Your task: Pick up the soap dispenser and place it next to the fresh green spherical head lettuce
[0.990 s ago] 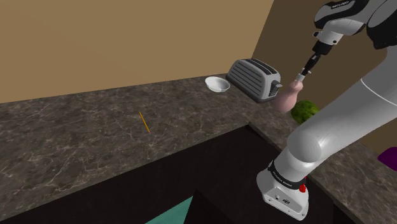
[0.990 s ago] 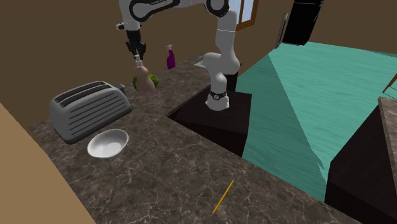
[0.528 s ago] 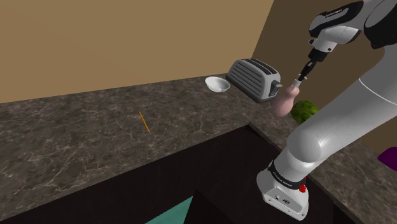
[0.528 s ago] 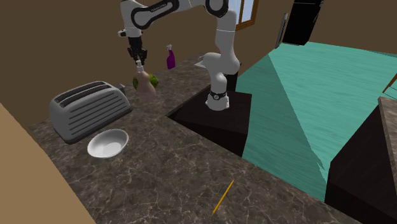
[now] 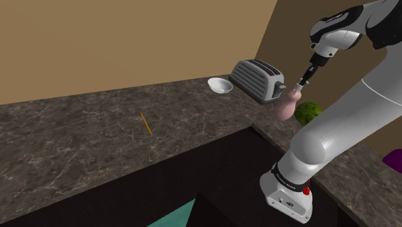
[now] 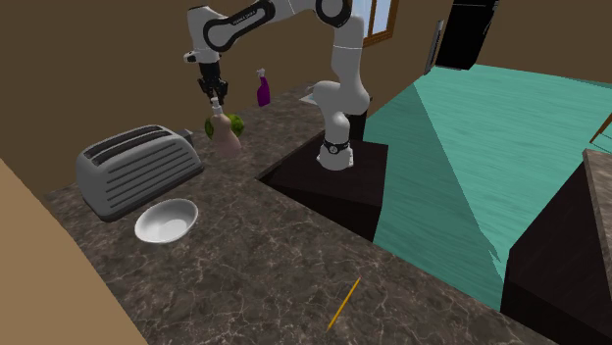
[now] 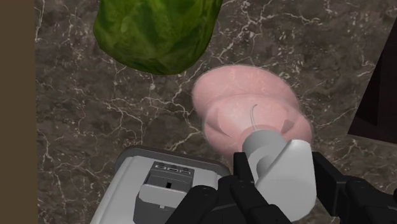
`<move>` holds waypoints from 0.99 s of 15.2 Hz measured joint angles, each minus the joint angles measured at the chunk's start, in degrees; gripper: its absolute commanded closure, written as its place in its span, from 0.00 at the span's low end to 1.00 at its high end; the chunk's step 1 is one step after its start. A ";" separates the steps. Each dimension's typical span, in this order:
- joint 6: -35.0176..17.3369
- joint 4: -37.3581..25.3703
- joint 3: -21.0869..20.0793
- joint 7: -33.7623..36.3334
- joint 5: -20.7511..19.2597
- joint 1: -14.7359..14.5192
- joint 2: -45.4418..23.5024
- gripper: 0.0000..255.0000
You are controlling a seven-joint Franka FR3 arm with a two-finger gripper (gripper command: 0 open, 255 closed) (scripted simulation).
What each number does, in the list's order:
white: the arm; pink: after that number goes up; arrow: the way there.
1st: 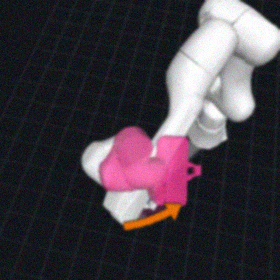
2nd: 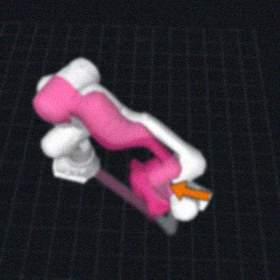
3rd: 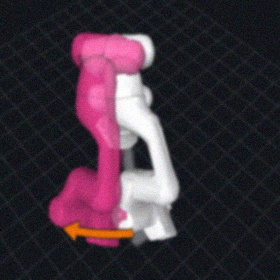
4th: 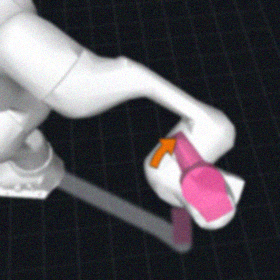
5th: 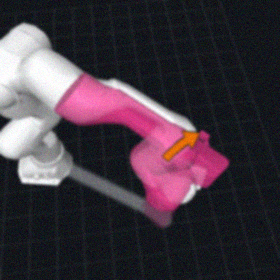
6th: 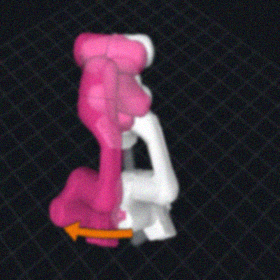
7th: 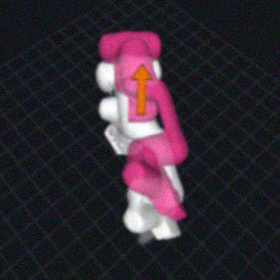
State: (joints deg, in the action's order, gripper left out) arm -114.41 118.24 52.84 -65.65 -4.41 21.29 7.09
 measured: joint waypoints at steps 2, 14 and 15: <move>-0.03 0.00 0.01 -0.02 0.03 0.00 -0.03 1.00; 6.06 -5.02 -0.97 1.00 -1.13 -0.04 1.71 0.00; 6.69 -5.56 -0.98 0.96 -1.22 0.00 1.85 0.00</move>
State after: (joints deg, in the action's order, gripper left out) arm -107.72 112.68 51.86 -64.69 -5.63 21.29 8.94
